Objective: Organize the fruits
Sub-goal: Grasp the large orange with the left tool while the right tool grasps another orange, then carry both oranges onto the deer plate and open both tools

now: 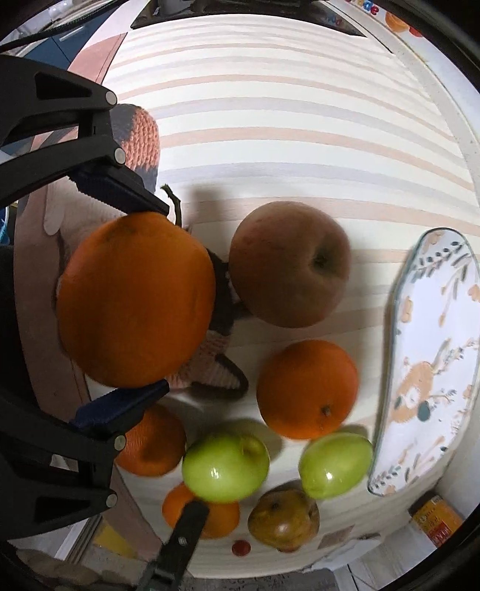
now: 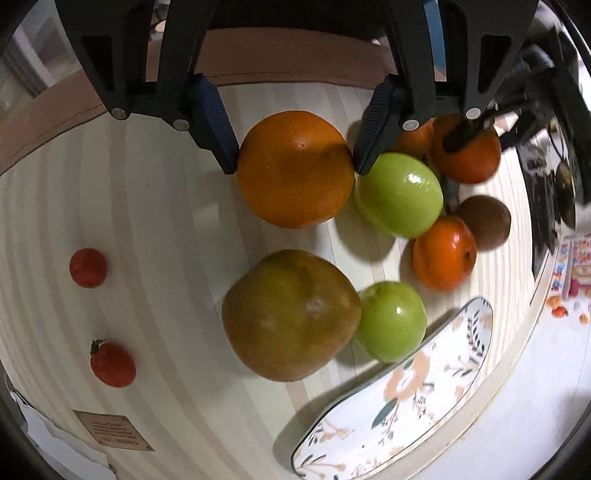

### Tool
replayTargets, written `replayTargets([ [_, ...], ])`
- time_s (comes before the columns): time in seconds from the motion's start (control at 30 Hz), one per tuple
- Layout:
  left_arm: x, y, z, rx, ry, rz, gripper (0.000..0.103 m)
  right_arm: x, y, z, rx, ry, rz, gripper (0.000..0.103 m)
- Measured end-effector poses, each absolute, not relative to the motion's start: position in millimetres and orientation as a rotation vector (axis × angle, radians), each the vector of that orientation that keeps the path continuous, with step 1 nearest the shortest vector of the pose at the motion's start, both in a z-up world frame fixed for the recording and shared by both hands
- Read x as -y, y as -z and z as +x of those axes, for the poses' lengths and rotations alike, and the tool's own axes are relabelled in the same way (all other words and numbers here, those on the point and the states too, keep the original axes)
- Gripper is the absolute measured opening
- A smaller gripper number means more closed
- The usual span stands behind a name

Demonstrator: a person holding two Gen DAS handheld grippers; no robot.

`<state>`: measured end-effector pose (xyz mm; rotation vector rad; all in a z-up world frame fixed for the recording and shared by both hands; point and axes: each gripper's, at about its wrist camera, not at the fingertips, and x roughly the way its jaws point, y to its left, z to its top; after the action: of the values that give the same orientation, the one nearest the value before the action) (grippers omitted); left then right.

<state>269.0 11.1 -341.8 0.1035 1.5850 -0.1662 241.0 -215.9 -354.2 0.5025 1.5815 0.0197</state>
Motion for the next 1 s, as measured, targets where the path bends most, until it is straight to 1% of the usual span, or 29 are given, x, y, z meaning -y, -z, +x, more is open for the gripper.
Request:
replayTargets([
  [0.17,-13.4,351.1,274.4,-1.583,0.127,0.051,0.084,213.9,357.1,248.0,-1.577,-0.014,0.491,0.069],
  [0.4,-18.5,345.0,262.1,-1.586,0.122,0.026,0.083,216.9,358.4,244.6,-1.569,-0.036,0.454,0.067],
  [0.57,-12.9,308.1,262.2,-1.555,0.167,-0.030,0.083,220.4,344.0,240.3,-1.559,-0.069,0.473,0.066],
  [0.67,-13.5,274.6,269.4,-1.509,0.203,-0.087,0.083,224.2,321.5,241.5,-1.527,-0.108,0.495,0.066],
  [0.8,-4.0,229.4,297.6,-1.427,0.238,-0.139,0.083,231.4,284.1,253.9,-1.444,-0.152,0.540,0.066],
  [0.9,-0.7,215.4,331.1,-1.400,0.259,-0.167,0.083,232.5,263.1,279.9,-1.372,-0.162,0.550,0.066],
  [1.0,13.0,224.1,370.9,-1.390,0.242,-0.172,0.083,236.1,257.6,317.2,-1.326,-0.152,0.545,0.066],
])
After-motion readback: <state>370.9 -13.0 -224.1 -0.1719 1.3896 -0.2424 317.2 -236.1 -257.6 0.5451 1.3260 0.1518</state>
